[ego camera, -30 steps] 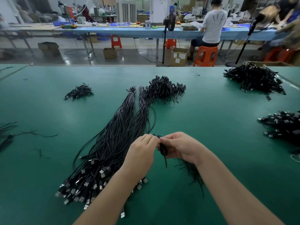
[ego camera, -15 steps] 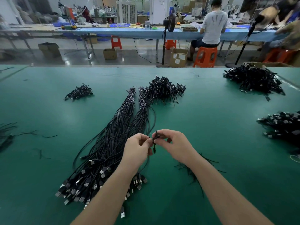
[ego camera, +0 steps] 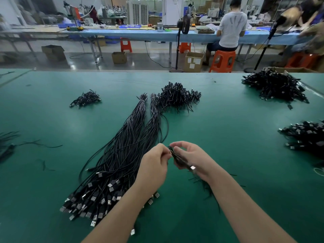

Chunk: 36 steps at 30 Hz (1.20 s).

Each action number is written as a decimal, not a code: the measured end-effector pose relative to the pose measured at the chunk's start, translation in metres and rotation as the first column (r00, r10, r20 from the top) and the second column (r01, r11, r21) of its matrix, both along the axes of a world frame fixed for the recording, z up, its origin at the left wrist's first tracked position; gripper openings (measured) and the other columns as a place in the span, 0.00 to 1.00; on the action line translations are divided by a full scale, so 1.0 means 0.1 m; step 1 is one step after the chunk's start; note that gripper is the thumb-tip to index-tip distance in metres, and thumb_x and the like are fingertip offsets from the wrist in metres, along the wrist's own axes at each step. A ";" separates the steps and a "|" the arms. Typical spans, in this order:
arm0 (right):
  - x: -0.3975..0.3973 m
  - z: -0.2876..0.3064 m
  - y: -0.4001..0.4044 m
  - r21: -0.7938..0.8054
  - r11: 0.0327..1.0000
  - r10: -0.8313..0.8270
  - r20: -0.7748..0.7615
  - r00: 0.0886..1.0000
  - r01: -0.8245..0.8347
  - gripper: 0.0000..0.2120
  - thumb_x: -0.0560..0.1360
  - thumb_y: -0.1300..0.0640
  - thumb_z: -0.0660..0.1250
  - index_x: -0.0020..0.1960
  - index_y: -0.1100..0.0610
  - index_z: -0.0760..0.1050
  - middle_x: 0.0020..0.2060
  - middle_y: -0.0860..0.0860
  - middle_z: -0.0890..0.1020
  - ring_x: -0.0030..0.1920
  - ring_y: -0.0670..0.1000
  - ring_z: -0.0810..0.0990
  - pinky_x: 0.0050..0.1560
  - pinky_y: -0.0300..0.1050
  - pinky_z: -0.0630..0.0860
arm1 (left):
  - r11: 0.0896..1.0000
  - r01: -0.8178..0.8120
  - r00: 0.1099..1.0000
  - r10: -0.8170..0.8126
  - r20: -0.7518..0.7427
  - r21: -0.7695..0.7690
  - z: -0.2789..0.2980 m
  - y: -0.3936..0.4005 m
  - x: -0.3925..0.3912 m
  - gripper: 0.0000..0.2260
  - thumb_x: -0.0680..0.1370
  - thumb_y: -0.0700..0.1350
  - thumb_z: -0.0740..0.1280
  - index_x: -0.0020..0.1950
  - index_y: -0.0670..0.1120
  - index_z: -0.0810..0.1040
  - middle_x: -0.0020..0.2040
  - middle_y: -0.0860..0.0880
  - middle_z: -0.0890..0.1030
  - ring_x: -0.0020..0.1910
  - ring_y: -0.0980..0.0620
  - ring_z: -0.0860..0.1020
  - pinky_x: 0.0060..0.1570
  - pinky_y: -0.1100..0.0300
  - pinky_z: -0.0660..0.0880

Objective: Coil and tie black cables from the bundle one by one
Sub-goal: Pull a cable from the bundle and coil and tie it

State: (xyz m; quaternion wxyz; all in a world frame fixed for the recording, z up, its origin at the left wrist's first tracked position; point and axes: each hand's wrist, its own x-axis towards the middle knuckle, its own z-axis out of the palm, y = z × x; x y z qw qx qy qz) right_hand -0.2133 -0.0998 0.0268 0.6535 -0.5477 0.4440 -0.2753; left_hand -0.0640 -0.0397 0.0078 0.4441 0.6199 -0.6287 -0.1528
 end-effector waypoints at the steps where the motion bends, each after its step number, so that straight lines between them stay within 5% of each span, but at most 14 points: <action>1: -0.01 0.01 0.00 -0.146 0.989 -0.005 -0.119 0.993 -0.013 0.12 0.82 0.64 0.63 0.64 0.57 0.75 0.39 0.53 0.80 0.32 0.45 0.77 0.33 0.36 0.74 | 0.995 -0.038 0.996 0.045 -0.071 0.088 0.00 -0.03 0.02 0.09 0.79 0.37 0.68 0.41 0.48 0.76 0.34 0.53 0.80 0.35 0.55 0.77 0.36 0.64 0.73; 4: -0.09 0.00 0.02 -0.470 0.857 0.067 -0.301 0.951 -0.209 0.25 0.77 0.65 0.70 0.67 0.42 0.74 0.60 0.46 0.77 0.41 0.39 0.75 0.45 0.34 0.75 | 0.944 -0.044 0.940 0.150 -0.306 0.328 0.01 -0.08 0.09 0.08 0.81 0.38 0.68 0.42 0.47 0.78 0.30 0.50 0.83 0.31 0.53 0.82 0.41 0.55 0.81; 8: -0.04 -0.07 0.03 -0.507 0.852 0.022 -0.217 0.976 -0.132 0.14 0.74 0.60 0.75 0.53 0.43 0.82 0.49 0.44 0.85 0.46 0.44 0.83 0.54 0.42 0.78 | 0.927 0.014 0.856 0.183 -0.484 0.376 0.02 -0.10 0.09 0.07 0.81 0.36 0.66 0.44 0.43 0.79 0.30 0.49 0.83 0.30 0.51 0.82 0.48 0.43 0.82; 11: 0.00 -0.08 0.01 -0.504 0.861 -0.035 -0.184 0.982 -0.064 0.05 0.76 0.58 0.73 0.50 0.50 0.80 0.41 0.47 0.86 0.43 0.46 0.85 0.52 0.45 0.80 | 0.944 -0.001 0.912 0.137 -0.387 0.331 0.02 -0.08 0.07 0.08 0.80 0.37 0.67 0.42 0.46 0.78 0.32 0.50 0.83 0.31 0.55 0.82 0.42 0.52 0.82; 14: 0.00 -0.05 -0.02 -0.432 0.902 -0.087 -0.188 0.978 -0.003 0.06 0.78 0.53 0.71 0.52 0.53 0.78 0.36 0.53 0.86 0.34 0.48 0.84 0.44 0.49 0.81 | 0.986 -0.023 0.993 0.042 -0.111 0.165 0.01 -0.03 0.01 0.11 0.79 0.36 0.68 0.40 0.49 0.73 0.32 0.56 0.77 0.32 0.63 0.75 0.34 0.70 0.68; 19: -0.01 0.02 -0.06 -0.092 0.995 0.017 -0.185 0.983 -0.034 0.16 0.79 0.48 0.68 0.50 0.62 0.83 0.35 0.53 0.83 0.33 0.48 0.78 0.35 0.42 0.78 | 0.989 0.116 0.973 -0.094 0.211 -0.092 -0.05 0.02 -0.03 0.08 0.79 0.33 0.66 0.43 0.43 0.75 0.40 0.57 0.72 0.35 0.57 0.68 0.38 0.67 0.63; 24: -0.01 -0.01 -0.08 0.069 0.997 0.049 -0.160 0.986 -0.038 0.16 0.80 0.46 0.66 0.43 0.58 0.82 0.32 0.51 0.82 0.30 0.47 0.78 0.32 0.40 0.77 | 0.995 0.096 0.995 -0.095 0.036 -0.028 -0.10 0.04 -0.01 0.09 0.78 0.33 0.67 0.43 0.45 0.76 0.36 0.58 0.75 0.37 0.58 0.74 0.37 0.71 0.68; 27: 0.00 -0.09 -0.08 -0.180 0.982 -0.100 -0.273 0.957 0.052 0.11 0.82 0.51 0.63 0.61 0.55 0.78 0.42 0.49 0.86 0.36 0.47 0.83 0.40 0.45 0.82 | 0.982 0.001 0.986 0.031 -0.165 0.190 -0.08 -0.02 0.04 0.12 0.80 0.36 0.67 0.41 0.51 0.76 0.35 0.53 0.80 0.33 0.56 0.81 0.37 0.58 0.79; 29: -0.09 -0.12 -0.08 -0.522 0.839 -0.114 -0.439 0.891 -0.150 0.21 0.80 0.59 0.67 0.71 0.45 0.71 0.60 0.41 0.79 0.47 0.40 0.80 0.48 0.40 0.79 | 0.946 -0.030 0.957 0.121 -0.263 0.323 -0.07 -0.06 0.09 0.10 0.80 0.37 0.67 0.42 0.49 0.77 0.35 0.51 0.82 0.30 0.55 0.82 0.41 0.50 0.82; 31: -0.12 -0.12 -0.05 -0.607 0.712 0.017 -0.487 0.873 -0.352 0.27 0.76 0.62 0.71 0.71 0.42 0.72 0.68 0.37 0.73 0.56 0.39 0.77 0.49 0.33 0.75 | 0.920 -0.025 0.947 0.148 -0.286 0.390 -0.05 -0.08 0.13 0.07 0.80 0.37 0.68 0.43 0.47 0.79 0.35 0.50 0.83 0.30 0.54 0.83 0.43 0.46 0.83; 34: -0.06 -0.15 -0.01 -0.659 0.663 0.031 -0.449 0.893 -0.355 0.15 0.75 0.59 0.73 0.61 0.48 0.80 0.54 0.40 0.83 0.50 0.36 0.79 0.51 0.27 0.72 | 0.921 -0.013 0.932 0.152 -0.329 0.389 -0.03 -0.07 0.13 0.06 0.80 0.36 0.67 0.44 0.45 0.79 0.36 0.49 0.83 0.30 0.52 0.83 0.44 0.44 0.82; 36: -0.03 -0.15 0.01 -0.649 0.727 -0.038 -0.364 0.931 -0.224 0.07 0.76 0.58 0.72 0.54 0.52 0.82 0.44 0.43 0.85 0.45 0.39 0.82 0.51 0.35 0.77 | 0.934 0.008 0.911 0.141 -0.387 0.357 -0.01 -0.05 0.10 0.06 0.80 0.36 0.67 0.45 0.43 0.79 0.36 0.48 0.84 0.33 0.51 0.84 0.45 0.43 0.82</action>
